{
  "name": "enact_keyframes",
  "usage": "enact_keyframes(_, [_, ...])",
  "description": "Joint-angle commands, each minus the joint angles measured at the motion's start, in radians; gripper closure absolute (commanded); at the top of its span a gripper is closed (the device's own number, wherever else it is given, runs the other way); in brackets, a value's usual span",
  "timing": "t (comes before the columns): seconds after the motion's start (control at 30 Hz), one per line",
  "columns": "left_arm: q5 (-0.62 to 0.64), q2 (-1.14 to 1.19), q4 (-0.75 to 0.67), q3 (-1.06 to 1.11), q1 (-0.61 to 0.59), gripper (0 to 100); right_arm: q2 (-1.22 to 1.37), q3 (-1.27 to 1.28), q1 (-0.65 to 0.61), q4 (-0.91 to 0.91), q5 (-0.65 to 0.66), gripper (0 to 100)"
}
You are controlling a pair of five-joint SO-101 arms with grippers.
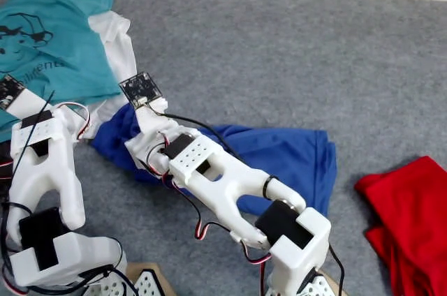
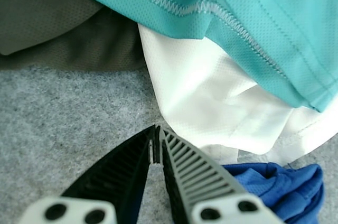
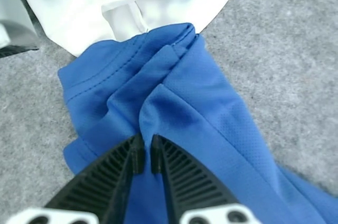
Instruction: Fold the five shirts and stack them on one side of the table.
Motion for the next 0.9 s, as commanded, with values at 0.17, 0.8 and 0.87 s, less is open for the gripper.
enact_keyframes(0.17, [0.0, -0.002, 0.006, -0.033, 0.022, 99, -0.047, -0.108, 0.013, -0.015, -0.008, 99.2])
enact_keyframes(0.8, [0.0, -0.002, 0.006, -0.033, 0.019, 99, 0.002, -0.216, -0.047, 0.03, -0.009, 96.9])
enact_keyframes(0.87, [0.0, -0.002, 0.006, -0.033, 0.019, 99, 0.031, -0.213, -0.045, 0.035, -0.009, 91.3])
